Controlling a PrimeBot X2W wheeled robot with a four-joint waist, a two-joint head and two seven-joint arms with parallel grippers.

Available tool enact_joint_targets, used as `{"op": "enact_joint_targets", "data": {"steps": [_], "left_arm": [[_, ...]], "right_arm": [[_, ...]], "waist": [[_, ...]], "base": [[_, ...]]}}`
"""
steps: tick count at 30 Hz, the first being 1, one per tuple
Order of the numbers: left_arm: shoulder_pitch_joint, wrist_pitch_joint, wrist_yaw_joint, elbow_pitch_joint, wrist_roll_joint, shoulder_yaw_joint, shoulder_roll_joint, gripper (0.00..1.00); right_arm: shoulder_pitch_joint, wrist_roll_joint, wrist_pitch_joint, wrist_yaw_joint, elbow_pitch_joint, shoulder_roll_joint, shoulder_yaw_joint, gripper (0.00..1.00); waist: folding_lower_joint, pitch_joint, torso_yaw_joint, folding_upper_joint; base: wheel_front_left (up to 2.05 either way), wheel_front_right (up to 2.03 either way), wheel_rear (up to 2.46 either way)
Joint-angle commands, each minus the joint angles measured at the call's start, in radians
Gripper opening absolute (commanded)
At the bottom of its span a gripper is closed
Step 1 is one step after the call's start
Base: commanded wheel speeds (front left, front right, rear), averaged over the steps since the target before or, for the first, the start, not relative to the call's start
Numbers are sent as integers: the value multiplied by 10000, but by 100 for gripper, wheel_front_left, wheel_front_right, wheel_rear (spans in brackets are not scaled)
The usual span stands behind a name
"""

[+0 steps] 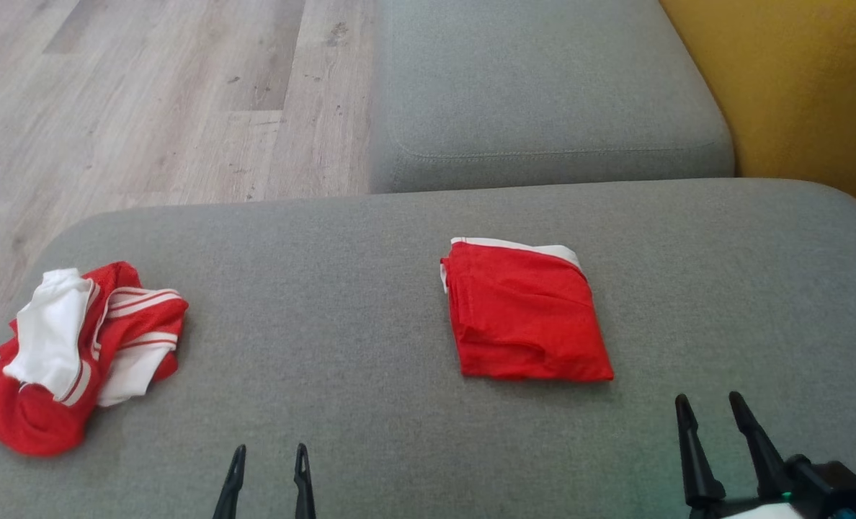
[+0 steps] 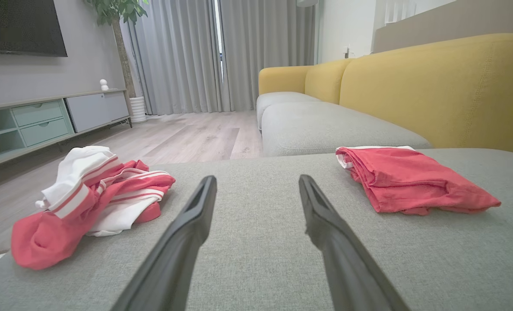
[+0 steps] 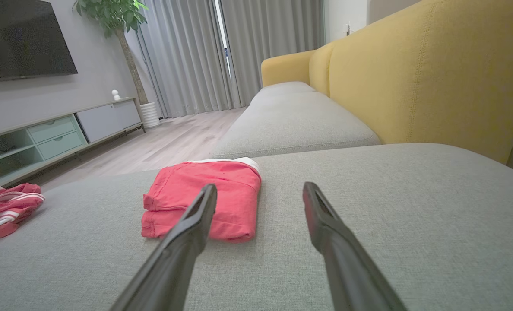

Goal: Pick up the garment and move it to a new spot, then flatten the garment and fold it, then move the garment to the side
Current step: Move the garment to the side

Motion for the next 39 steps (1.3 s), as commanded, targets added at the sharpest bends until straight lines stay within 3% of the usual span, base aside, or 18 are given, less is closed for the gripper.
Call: {"op": "enact_joint_targets", "data": {"steps": [1, 39], "left_arm": [[-283, -95, -59, -413, 127, 441, -65, 100], [-532, -95, -279, -383, 363, 515, -225, 100]], "right_arm": [[-264, -4, -114, -7, -333, -29, 241, 100], [-200, 95, -114, -7, -249, 118, 714, 100]], "waist": [[1, 11, 1, 0], [1, 628, -69, 0]], "base": [[0, 0, 0], [0, 0, 0]]}}
